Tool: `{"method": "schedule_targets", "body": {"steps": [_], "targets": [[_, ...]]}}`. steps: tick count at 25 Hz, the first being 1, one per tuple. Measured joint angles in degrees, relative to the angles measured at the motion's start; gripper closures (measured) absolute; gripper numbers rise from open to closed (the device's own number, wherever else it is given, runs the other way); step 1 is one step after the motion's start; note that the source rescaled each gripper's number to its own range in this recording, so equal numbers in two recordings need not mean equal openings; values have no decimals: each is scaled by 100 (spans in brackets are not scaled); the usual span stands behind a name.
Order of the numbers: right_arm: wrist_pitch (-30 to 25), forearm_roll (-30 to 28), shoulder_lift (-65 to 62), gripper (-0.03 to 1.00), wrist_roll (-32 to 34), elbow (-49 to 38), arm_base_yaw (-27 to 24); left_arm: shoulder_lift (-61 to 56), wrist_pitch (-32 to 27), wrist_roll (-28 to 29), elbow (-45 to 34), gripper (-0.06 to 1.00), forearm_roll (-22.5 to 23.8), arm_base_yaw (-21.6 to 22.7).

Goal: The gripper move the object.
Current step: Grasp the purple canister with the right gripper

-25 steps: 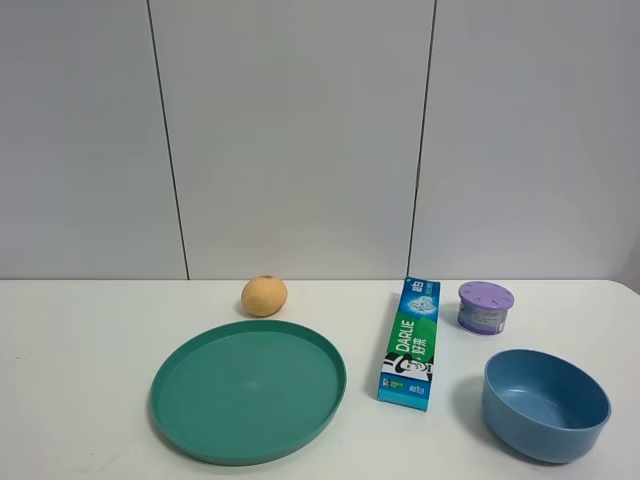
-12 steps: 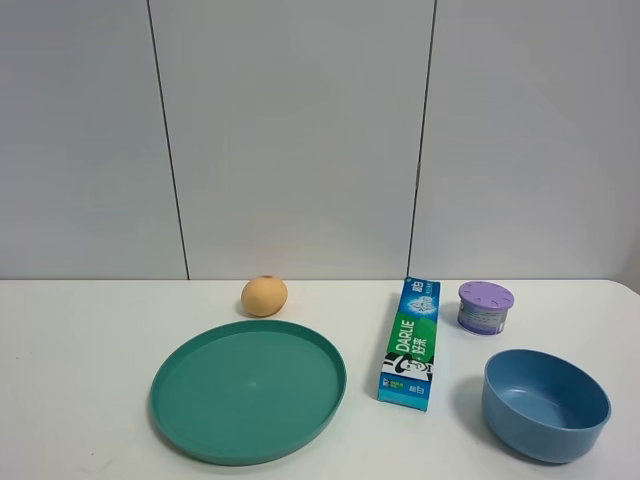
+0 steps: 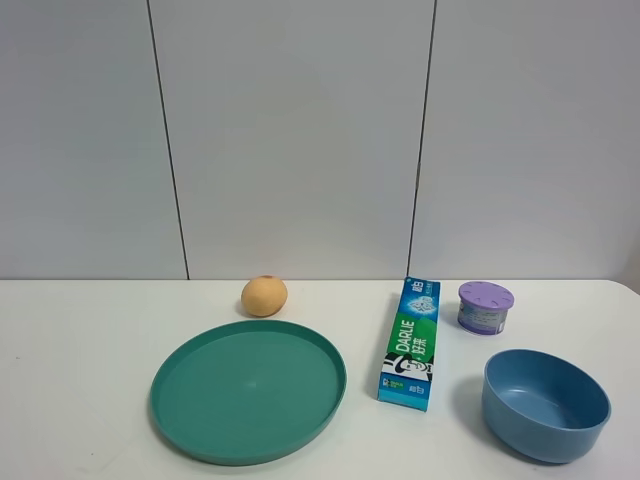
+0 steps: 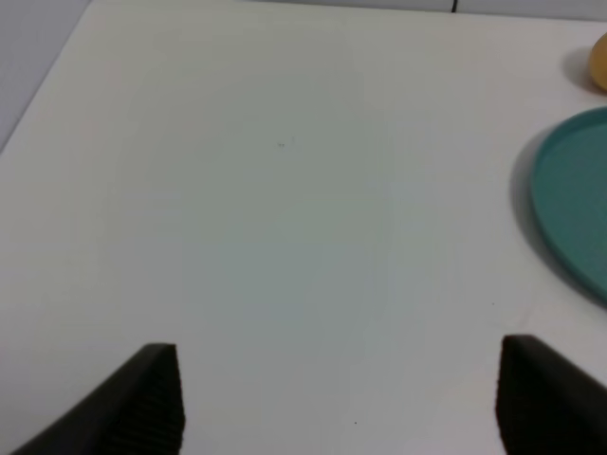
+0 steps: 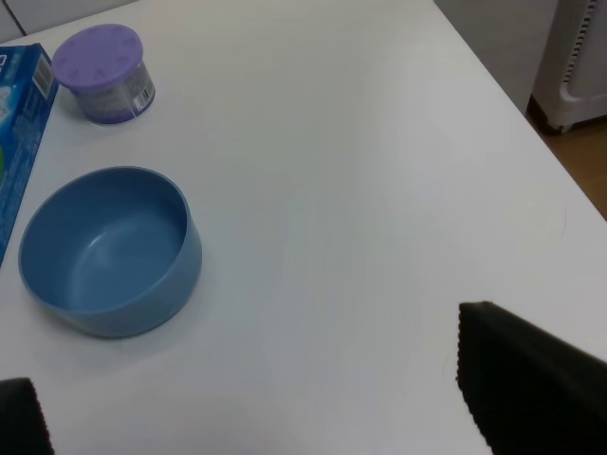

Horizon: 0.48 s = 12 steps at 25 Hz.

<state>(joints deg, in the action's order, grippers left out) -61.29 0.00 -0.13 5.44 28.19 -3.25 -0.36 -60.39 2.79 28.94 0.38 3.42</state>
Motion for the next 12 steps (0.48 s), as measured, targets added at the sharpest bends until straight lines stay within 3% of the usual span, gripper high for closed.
{"method": "schedule_targets", "body": {"steps": [7, 12], "targets": [[100, 459, 222, 38, -26, 88, 0, 0, 0, 0, 0, -6, 0, 0], [569, 692, 1650, 38, -445, 839, 0, 0, 0, 0, 0, -6, 0, 0]]}}
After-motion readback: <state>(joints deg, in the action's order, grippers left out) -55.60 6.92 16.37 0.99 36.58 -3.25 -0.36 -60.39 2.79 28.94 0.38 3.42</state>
